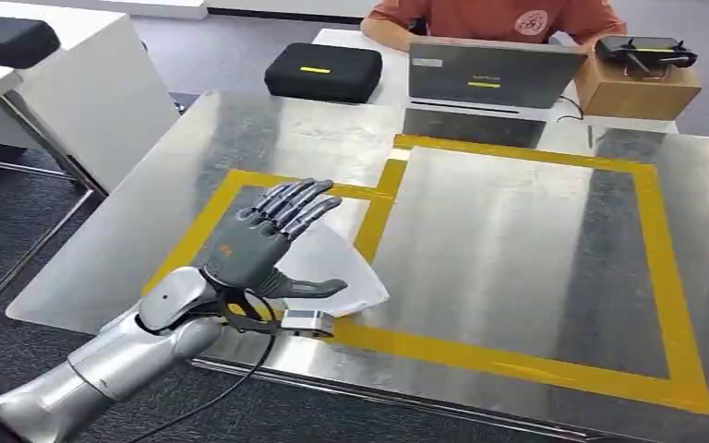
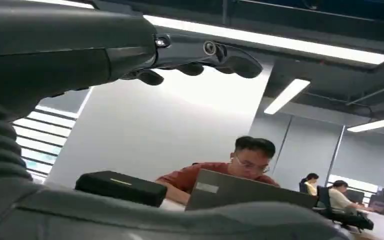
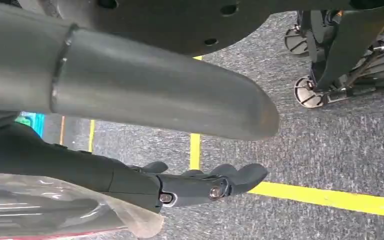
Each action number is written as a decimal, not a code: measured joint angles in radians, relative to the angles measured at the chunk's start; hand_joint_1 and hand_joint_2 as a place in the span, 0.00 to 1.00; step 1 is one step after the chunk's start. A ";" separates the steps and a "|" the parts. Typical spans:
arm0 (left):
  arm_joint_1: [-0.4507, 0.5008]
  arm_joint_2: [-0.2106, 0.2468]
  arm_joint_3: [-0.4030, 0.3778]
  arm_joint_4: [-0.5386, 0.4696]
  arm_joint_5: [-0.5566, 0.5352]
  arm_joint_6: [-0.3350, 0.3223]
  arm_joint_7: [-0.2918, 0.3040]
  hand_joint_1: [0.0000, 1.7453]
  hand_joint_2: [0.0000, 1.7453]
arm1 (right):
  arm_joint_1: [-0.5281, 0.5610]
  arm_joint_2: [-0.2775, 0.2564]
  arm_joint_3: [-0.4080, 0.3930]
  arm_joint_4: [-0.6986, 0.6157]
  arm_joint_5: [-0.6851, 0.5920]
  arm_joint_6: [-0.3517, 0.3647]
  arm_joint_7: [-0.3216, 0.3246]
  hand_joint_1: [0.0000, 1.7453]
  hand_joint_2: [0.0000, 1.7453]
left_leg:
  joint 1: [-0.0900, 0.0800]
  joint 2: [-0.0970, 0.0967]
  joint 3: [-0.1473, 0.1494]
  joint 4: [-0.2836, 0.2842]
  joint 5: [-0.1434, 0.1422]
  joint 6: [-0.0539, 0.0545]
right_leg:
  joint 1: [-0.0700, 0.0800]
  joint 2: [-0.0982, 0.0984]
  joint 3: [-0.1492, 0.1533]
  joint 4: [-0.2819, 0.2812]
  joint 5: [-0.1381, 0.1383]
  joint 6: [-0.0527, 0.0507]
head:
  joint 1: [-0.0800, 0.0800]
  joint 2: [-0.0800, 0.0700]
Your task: Take the parts from the cabinet and place them on the table.
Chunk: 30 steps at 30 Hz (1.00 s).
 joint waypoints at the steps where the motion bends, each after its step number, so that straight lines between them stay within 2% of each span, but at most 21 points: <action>1: 0.001 0.000 0.001 -0.001 0.001 0.000 0.000 0.00 0.00 | 0.000 0.000 0.000 0.000 0.000 0.000 0.000 0.00 0.00 | 0.000 0.000 0.000 0.000 0.000 0.000 | 0.000 0.000 0.000 0.000 0.000 0.000 | 0.000 0.000; 8: 0.004 0.000 0.018 -0.009 0.013 0.023 -0.002 0.00 0.00 | 0.000 0.000 0.000 0.000 0.003 0.006 0.000 0.00 0.00 | 0.000 0.000 0.000 0.000 0.000 0.000 | 0.000 0.000 0.000 0.000 0.000 0.000 | 0.000 0.000; 18: 0.004 -0.005 0.026 -0.018 0.033 0.021 -0.010 0.00 0.00 | 0.000 0.000 -0.006 0.000 0.012 0.010 0.000 0.00 0.00 | 0.000 0.000 0.000 0.000 0.000 0.000 | 0.000 0.000 0.000 0.000 0.000 0.000 | 0.000 0.000; 23: 0.004 -0.012 0.026 -0.018 0.056 0.014 -0.016 0.00 0.00 | 0.000 0.000 -0.010 0.000 0.016 0.008 0.000 0.00 0.00 | -0.002 0.000 -0.001 0.006 -0.003 0.005 | -0.001 0.000 0.002 -0.002 0.001 0.002 | 0.000 0.000; 27: 0.004 -0.014 0.029 -0.018 0.073 0.007 -0.021 0.00 0.00 | 0.000 0.000 -0.013 0.000 0.018 0.006 0.003 0.00 0.00 | -0.003 0.000 -0.002 0.013 -0.008 0.013 | -0.002 0.000 0.004 -0.002 0.000 0.008 | 0.000 0.000; 29: 0.004 -0.015 0.031 -0.018 0.076 0.005 -0.021 0.00 0.00 | -0.001 0.000 -0.015 0.000 0.018 0.006 0.004 0.00 0.00 | -0.004 0.000 -0.002 0.012 -0.009 0.016 | -0.003 -0.001 0.008 -0.008 0.002 0.014 | 0.000 0.000; 30: 0.003 -0.016 0.032 -0.018 0.076 0.003 -0.021 0.00 0.00 | -0.002 0.000 -0.016 0.000 0.018 0.006 0.005 0.00 0.00 | 0.000 0.000 0.004 -0.001 -0.004 0.022 | 0.000 0.000 0.011 -0.010 0.001 0.020 | 0.000 0.000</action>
